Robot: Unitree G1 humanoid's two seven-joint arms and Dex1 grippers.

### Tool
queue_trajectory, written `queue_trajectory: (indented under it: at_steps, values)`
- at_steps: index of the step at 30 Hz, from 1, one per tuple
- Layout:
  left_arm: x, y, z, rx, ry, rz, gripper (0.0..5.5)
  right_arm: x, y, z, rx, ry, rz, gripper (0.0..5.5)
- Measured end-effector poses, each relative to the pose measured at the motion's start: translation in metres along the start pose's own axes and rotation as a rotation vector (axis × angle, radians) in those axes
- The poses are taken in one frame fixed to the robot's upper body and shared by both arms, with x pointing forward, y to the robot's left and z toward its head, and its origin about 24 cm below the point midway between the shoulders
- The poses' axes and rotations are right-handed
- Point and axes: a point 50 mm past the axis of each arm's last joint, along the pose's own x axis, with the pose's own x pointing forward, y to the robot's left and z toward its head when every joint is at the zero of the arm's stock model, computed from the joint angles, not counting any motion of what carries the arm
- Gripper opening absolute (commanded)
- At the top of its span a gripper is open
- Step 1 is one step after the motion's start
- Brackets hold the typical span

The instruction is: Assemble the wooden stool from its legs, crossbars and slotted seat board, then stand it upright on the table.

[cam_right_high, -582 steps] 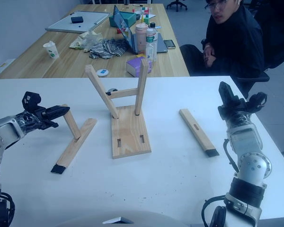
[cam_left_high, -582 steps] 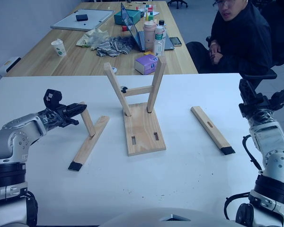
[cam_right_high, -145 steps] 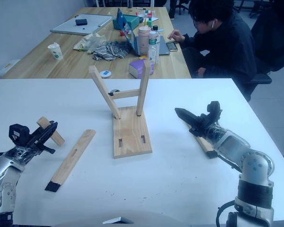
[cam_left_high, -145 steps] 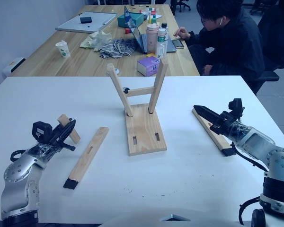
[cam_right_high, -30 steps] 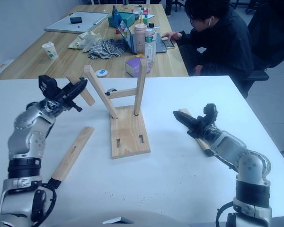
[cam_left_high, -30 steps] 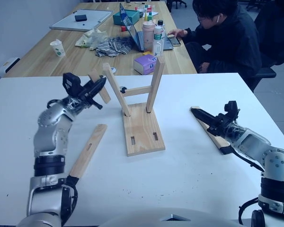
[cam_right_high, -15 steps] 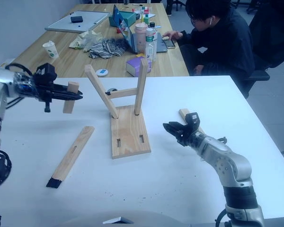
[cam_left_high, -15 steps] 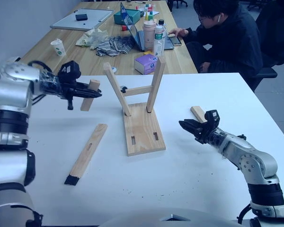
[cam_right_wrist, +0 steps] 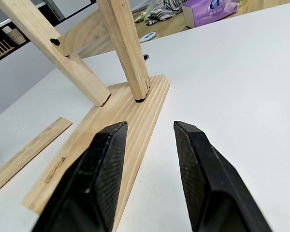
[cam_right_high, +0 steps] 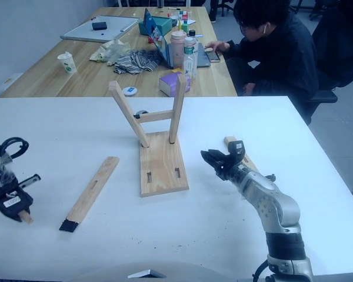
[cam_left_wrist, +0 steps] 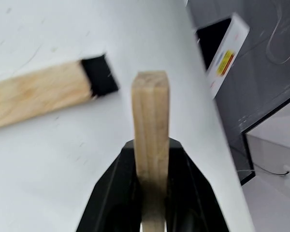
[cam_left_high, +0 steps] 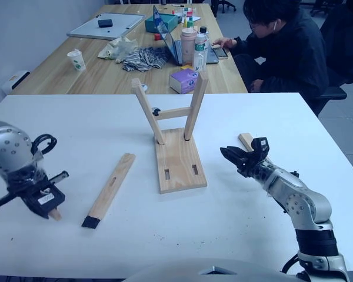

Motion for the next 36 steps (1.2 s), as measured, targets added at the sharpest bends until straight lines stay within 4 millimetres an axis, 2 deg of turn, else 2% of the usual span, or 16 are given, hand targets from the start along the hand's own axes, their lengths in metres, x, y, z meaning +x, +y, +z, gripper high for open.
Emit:
queue_trajectory:
  at_steps: [3,5,11,13,16,22,25,28,30,32,34,35,36]
  values:
    - [0.02,0.002,0.011,-0.082,-0.149,-0.077,0.38,0.003,0.0,-0.004,0.019,0.0,-0.002,1.76]
    - [0.031,0.012,0.016,-0.122,-0.214,-0.123,0.38,0.003,-0.001,-0.005,0.018,0.005,-0.007,1.76]
    - [0.061,0.032,0.005,-0.201,-0.253,-0.209,0.38,0.003,-0.004,-0.008,0.015,0.023,-0.011,1.76]
    - [0.07,0.041,-0.003,-0.191,-0.24,-0.189,0.38,0.003,-0.006,-0.008,0.015,0.029,-0.011,1.76]
    - [0.081,0.065,0.001,-0.143,-0.29,-0.084,0.38,0.004,-0.007,-0.008,0.009,0.034,-0.013,1.76]
    - [0.066,0.118,0.014,-0.05,-0.359,0.261,0.38,0.004,-0.009,-0.013,0.009,0.059,-0.013,1.76]
    - [0.052,0.144,0.008,-0.071,-0.342,0.351,0.38,0.005,-0.01,-0.014,0.01,0.061,-0.009,1.76]
    - [0.044,0.16,0.007,-0.086,-0.348,0.411,0.38,0.005,-0.01,-0.013,0.006,0.061,-0.013,1.76]
    - [0.041,0.158,0.003,-0.09,-0.373,0.427,0.38,0.004,-0.011,-0.013,0.005,0.062,-0.016,1.76]
    - [0.039,0.141,-0.003,-0.098,-0.423,0.396,0.38,0.004,-0.011,-0.014,0.004,0.063,-0.02,1.76]
    - [0.027,0.118,-0.007,-0.117,-0.452,0.363,0.38,0.003,-0.013,-0.014,0.004,0.062,-0.025,1.76]
    - [0.009,0.095,-0.01,-0.144,-0.453,0.35,0.38,0.002,-0.013,-0.014,0.005,0.062,-0.025,1.76]
    - [0.002,0.086,-0.009,-0.166,-0.461,0.34,0.38,0.002,-0.014,-0.014,0.006,0.063,-0.026,1.76]
